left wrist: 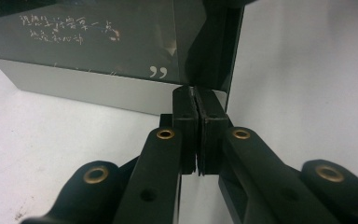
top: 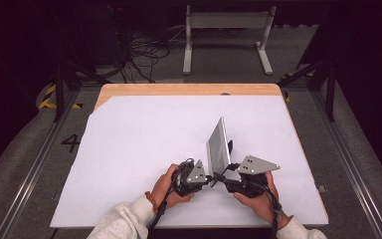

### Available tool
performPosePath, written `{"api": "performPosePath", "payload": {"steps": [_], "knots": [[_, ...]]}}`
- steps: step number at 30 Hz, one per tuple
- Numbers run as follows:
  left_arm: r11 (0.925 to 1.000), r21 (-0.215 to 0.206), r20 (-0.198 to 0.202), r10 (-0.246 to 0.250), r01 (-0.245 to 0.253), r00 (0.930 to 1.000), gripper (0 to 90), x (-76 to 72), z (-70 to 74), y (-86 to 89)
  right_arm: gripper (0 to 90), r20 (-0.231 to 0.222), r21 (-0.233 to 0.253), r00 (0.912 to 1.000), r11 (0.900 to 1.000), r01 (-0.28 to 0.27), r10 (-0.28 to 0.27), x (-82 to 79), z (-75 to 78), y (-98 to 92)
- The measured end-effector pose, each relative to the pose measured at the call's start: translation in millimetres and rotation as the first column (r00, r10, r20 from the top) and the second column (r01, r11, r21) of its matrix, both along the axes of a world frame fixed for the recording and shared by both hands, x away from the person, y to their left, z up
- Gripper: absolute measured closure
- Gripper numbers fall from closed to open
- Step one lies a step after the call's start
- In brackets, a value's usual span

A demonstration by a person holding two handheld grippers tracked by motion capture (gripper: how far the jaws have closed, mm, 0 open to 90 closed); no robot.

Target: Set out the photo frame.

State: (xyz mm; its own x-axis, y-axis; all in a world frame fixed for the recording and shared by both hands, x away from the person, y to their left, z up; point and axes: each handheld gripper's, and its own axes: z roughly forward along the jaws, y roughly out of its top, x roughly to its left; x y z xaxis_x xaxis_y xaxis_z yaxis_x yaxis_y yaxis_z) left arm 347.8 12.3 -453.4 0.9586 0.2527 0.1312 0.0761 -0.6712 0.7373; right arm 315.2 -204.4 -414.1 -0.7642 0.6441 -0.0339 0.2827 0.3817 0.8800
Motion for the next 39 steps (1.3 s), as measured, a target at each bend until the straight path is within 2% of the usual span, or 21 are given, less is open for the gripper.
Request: {"api": "performPosePath", "payload": {"steps": [6, 8, 13, 27, 39], "knots": [[1.0, -0.002, 0.004, -0.002, 0.002, 1.0, 83.3, 0.5, 1.2, 3.9, 59.0, -0.029, 0.013, 0.9996, 1.0, 0.004, -0.004, 0.0, 0.5, -1.1], [0.9999, -0.013, 0.006, -0.001, 0.001, 1.0, 82.2, 1.1, 2.7, 7.6, 60.0, -0.044, 0.018, 0.999, 1.0, 0.006, -0.005, 0.4, 1.1, -2.6], [0.9998, -0.01, 0.013, 0.015, -0.015, 0.9998, 80.4, 2.0, 6.6, 19.9, 63.4, -0.057, 0.026, 0.9984, 1.0, 0.004, -0.003, 3.3, 1.7, -8.9], [0.997, -0.004, 0.011, 0.077, -0.077, 0.997, 75.8, 12.6, 7.7, 44.9, 66.2, -0.074, 0.049, 0.9973, 0.999, -0.005, 0.009, 10.9, 0.5, -18.0], [0.9958, -0.003, -0.01, 0.092, -0.092, 0.9957, 72.6, 15.8, 7.0, 54.5, 67.9, -0.083, 0.048, 0.9965, 0.999, -0.011, 0.015, 15.4, 1.3, -23.7]]}}
